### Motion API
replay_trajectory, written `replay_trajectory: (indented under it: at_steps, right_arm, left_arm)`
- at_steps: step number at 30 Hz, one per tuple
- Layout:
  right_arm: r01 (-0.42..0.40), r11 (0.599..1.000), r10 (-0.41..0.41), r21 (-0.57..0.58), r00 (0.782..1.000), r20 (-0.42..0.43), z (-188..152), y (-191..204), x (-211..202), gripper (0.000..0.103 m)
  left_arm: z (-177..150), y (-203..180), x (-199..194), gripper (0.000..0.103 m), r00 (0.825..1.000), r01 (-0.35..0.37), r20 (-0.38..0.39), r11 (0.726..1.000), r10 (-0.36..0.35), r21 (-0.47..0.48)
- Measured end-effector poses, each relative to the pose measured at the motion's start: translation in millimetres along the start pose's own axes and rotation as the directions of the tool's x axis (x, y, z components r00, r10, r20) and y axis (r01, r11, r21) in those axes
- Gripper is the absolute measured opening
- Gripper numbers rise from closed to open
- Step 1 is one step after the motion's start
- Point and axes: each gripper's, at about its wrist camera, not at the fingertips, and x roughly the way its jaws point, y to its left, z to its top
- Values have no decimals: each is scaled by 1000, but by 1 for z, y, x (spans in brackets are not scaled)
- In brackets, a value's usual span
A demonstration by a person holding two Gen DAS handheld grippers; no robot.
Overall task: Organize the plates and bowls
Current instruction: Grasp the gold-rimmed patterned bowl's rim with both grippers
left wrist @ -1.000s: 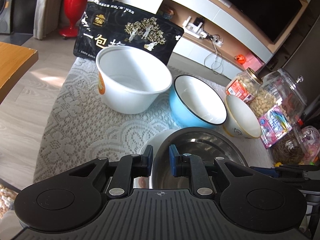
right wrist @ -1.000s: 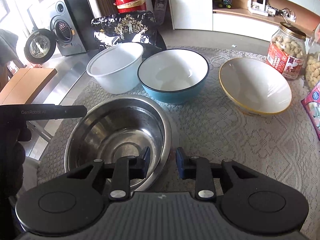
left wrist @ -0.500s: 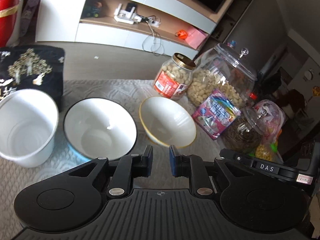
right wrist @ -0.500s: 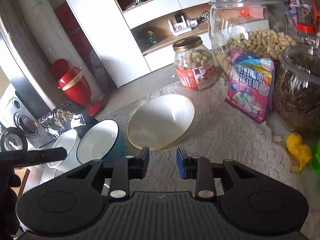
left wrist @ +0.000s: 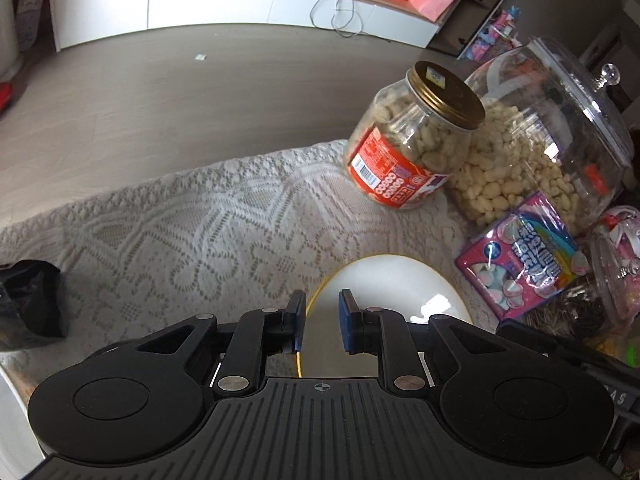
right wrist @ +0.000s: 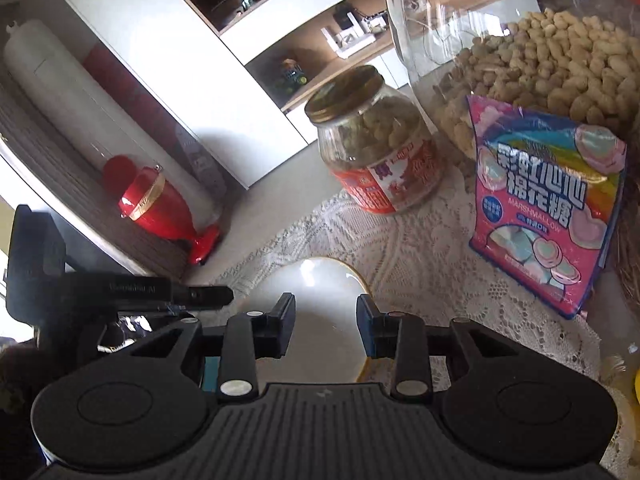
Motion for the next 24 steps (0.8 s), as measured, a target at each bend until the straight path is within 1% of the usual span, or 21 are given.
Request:
replay_trajectory:
  at_steps: [2,5,7,9,12,13,15,17,19,20,22,23,24]
  right_arm:
    - [11,1000,-10,27,999,-45,-6,-10,12,33]
    - [-36,995,43,90,997,-72,-6,-19,23,33]
    - [-56,992,64,109,995,-77,-7,-21,26,34]
    - [-58,990,70,126,993,-92,-9,-22,31,34]
    - [-50,988,69,145,989,-129,-13,-22,43,34]
    - [-45,988,66,148,988,-142,-15,-23,49,34]
    - [-36,988,62,150,983,-171,-20,-22,58,34]
    - [-44,986,76,161,977,-199,-23,-22,65,34]
    - [-49,983,87,179,974,-210,-23,-23,71,32]
    - [-44,983,83,181,974,-213,-23,-24,74,29]
    - [-41,984,77,172,974,-211,-24,-22,77,23]
    - [-38,986,73,162,975,-212,-23,-21,77,21]
    - [-34,988,66,148,974,-215,-23,-19,77,21]
  left_arm:
    - [6,3,10,20,1000,9,-8,1000,-9,-15]
    - [7,6,22,20,999,4,-40,999,-6,-33]
    - [3,6,29,22,998,3,-68,1000,-5,-24]
    - [-1,4,34,22,995,-2,-96,1000,2,-3]
    - [-7,3,41,21,994,0,-113,1000,1,12]
    - [-8,2,44,22,994,7,-111,1000,-5,16]
    - [-9,-2,47,25,994,0,-110,1000,4,29]
    - [-10,-5,50,30,993,-4,-114,999,9,42]
    - [-10,-8,53,33,993,-12,-117,998,19,55]
    - [-11,-11,56,33,992,-22,-119,998,30,66]
    - [-13,-15,61,34,991,-44,-122,996,54,84]
    - [-14,-17,64,34,990,-57,-125,994,68,93]
    - [-14,-19,67,37,988,-65,-130,993,78,101]
